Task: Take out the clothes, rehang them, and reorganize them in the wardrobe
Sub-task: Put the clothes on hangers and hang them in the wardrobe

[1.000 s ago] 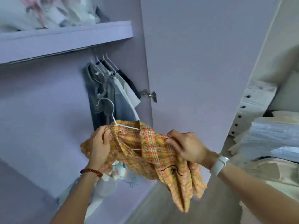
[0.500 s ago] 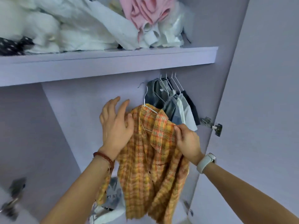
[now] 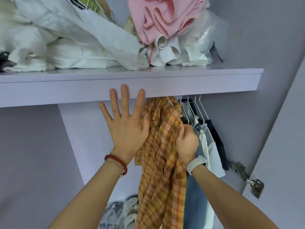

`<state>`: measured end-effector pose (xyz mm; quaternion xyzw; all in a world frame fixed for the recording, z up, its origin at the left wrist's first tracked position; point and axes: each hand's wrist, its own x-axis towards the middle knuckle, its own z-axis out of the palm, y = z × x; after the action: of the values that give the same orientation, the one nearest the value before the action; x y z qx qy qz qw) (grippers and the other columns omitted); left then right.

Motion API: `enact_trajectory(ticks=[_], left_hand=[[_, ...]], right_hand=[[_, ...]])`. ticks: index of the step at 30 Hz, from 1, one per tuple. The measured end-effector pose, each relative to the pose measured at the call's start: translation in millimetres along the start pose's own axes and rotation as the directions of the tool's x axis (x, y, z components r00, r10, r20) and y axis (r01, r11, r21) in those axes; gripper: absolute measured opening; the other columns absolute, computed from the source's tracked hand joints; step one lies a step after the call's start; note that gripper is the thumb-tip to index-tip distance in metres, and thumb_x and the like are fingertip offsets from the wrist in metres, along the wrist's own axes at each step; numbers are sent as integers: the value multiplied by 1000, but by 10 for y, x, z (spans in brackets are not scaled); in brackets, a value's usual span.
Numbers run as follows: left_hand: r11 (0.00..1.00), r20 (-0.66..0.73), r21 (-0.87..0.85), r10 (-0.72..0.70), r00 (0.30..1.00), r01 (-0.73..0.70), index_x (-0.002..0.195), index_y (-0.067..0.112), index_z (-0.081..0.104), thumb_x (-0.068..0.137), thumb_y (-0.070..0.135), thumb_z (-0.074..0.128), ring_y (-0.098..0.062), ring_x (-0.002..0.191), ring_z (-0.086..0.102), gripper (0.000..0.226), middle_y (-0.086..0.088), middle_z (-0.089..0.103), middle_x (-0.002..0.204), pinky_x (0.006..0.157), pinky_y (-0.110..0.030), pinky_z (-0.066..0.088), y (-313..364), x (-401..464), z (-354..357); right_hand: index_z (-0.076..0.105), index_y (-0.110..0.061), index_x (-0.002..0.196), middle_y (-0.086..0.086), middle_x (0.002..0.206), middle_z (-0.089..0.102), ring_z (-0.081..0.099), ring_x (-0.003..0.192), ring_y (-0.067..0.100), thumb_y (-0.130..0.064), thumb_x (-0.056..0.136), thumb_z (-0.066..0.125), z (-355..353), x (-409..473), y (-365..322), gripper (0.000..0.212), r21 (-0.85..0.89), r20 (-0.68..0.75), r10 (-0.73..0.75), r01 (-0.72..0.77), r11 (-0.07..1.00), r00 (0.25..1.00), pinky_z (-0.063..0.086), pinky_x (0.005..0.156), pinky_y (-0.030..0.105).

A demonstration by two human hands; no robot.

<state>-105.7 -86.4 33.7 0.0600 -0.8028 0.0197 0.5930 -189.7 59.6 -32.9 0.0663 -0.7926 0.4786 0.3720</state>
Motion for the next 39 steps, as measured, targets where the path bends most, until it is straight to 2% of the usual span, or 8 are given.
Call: enact_trajectory(ticks=[11,14,16,23,26,32,35,39], left_hand=[[988,-50,153,27,998,-19,146,28,19,85,35,51,-38,138,6,69,-9,9,150,105,-65,4,-38,8,183],[988,-29,155,5,1000,0,146,28,18,84,34,51,-37,139,4,70,-12,11,151,106,-64,2,-16,-19,160],[989,-8,146,0,1000,1,146,29,18,84,33,51,-35,139,3,71,-13,12,151,106,-64,2,-5,-27,136],[998,91,-21,-53,994,55,145,25,27,86,35,46,-37,140,4,62,-16,15,153,107,-61,-3,113,-169,8],[983,248,-172,-13,969,58,137,16,42,86,32,44,-39,139,13,53,-18,26,150,105,-65,0,274,-573,-67],[905,622,-417,219,752,81,128,11,53,83,32,45,-37,133,32,51,-16,40,142,104,-63,18,738,-1703,-290],[830,688,-548,377,620,104,128,8,52,85,30,48,-38,132,33,49,-17,42,141,103,-61,26,1198,-2211,-530],[685,648,-725,641,413,74,133,11,47,91,27,51,-29,138,24,45,-12,35,146,110,-52,14,2042,-2750,-1027]], right_hand=[[53,-5,112,22,84,67,61,73,40,-24,97,37,201,-4,444,30,-204,203,126,-83,975,971,38,55,36],[49,-2,123,20,108,61,56,101,36,-16,96,41,77,0,446,32,-122,290,78,-44,992,954,46,74,40],[43,-2,131,20,119,52,46,114,34,-10,94,43,-26,-41,423,37,-109,338,29,9,994,941,40,92,41],[40,-4,135,16,134,47,39,126,31,-13,92,47,-598,-270,300,45,-178,370,-200,280,943,907,29,109,42],[35,-14,139,9,142,40,29,135,27,-24,95,40,-986,-523,378,46,-339,400,-144,291,895,905,16,114,48],[30,-19,142,5,148,32,20,139,23,-35,93,27,-1956,-1548,681,51,-569,318,159,54,820,935,7,115,43],[34,-17,140,4,146,35,22,139,22,-28,96,38,-2552,-2266,812,45,-632,212,310,-112,767,927,9,115,41],[39,-15,137,6,143,39,28,136,22,-26,95,41,-3501,-3131,879,43,-726,-29,506,-367,582,862,17,113,38]])
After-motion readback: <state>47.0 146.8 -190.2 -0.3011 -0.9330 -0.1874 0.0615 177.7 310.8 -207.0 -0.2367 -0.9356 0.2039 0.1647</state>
